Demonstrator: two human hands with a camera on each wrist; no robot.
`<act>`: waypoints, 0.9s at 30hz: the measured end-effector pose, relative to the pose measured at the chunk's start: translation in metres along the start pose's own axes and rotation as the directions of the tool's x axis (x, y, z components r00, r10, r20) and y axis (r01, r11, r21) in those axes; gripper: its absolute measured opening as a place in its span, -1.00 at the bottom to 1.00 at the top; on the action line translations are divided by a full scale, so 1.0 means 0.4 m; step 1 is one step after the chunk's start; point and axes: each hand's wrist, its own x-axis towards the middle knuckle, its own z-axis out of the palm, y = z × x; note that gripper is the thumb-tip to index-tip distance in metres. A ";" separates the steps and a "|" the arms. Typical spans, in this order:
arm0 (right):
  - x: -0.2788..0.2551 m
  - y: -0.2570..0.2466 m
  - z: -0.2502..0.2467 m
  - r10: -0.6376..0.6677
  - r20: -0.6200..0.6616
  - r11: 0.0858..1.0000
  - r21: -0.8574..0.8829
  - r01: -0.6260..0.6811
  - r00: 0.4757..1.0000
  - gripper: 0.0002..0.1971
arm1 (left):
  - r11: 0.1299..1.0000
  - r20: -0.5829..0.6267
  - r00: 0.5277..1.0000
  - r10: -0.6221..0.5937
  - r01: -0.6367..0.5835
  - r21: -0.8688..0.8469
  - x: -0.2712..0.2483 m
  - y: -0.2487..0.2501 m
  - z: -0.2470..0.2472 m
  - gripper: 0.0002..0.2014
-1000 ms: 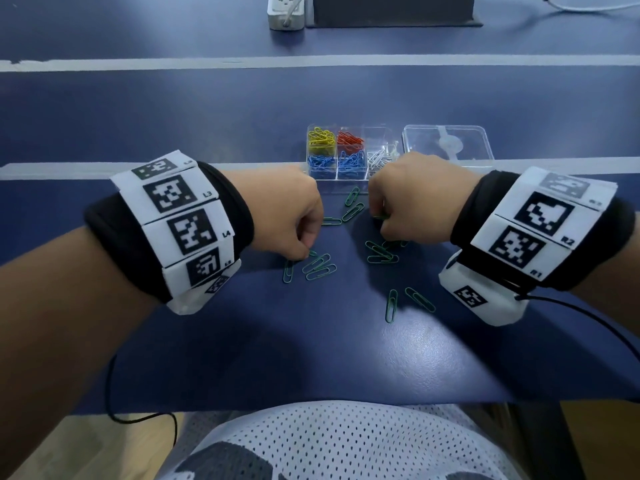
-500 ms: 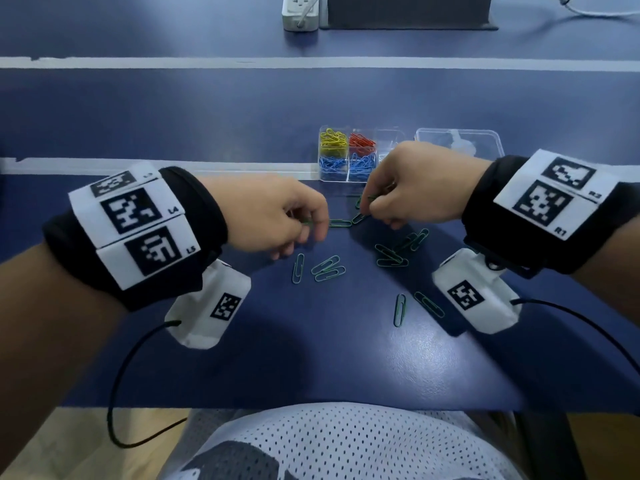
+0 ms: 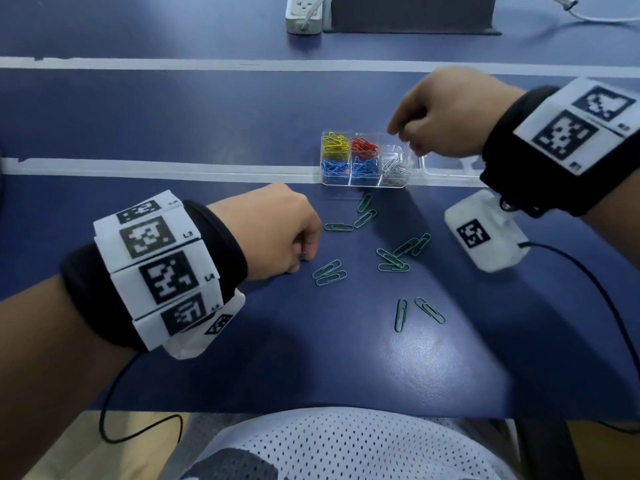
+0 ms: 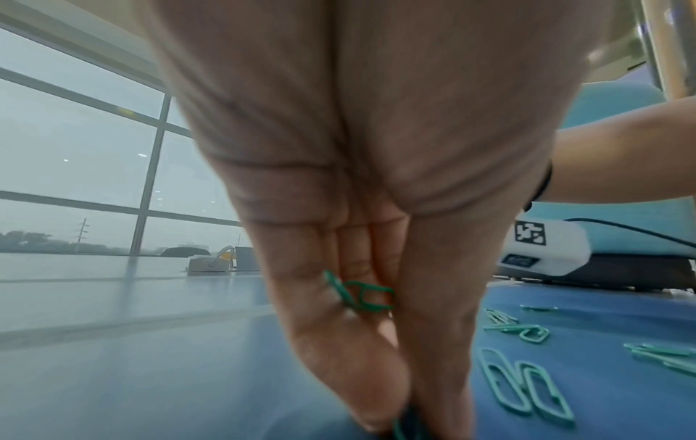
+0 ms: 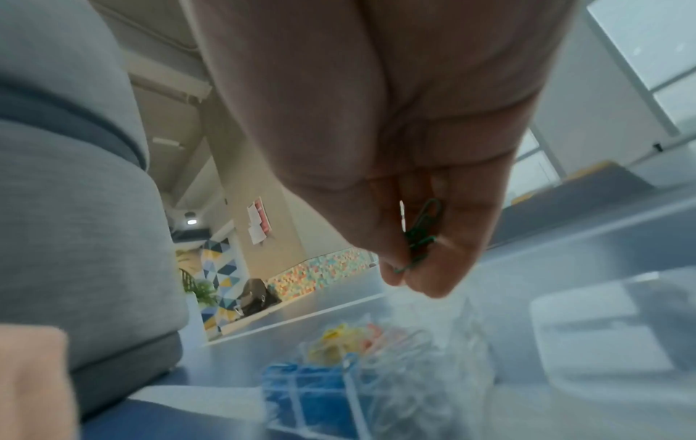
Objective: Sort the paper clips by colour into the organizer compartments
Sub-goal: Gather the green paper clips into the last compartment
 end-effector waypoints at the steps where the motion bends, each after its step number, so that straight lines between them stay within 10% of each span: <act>1: 0.013 0.000 -0.001 0.005 -0.025 1.000 -0.031 -0.006 1.000 -0.68 | 1.000 0.000 1.000 -0.006 0.006 -0.015 -0.001 0.001 -0.003 -0.84; 18: 0.008 0.022 -0.022 -0.050 -0.101 0.994 -0.099 0.040 0.994 -0.61 | 0.995 -0.407 0.912 0.052 -0.083 -0.059 0.227 0.095 -0.171 -0.73; 27: -0.056 0.114 -0.034 -0.036 -0.055 0.997 -0.067 0.032 0.998 -0.68 | 0.984 -0.297 0.943 0.152 -0.117 0.130 0.295 0.153 -0.174 -0.65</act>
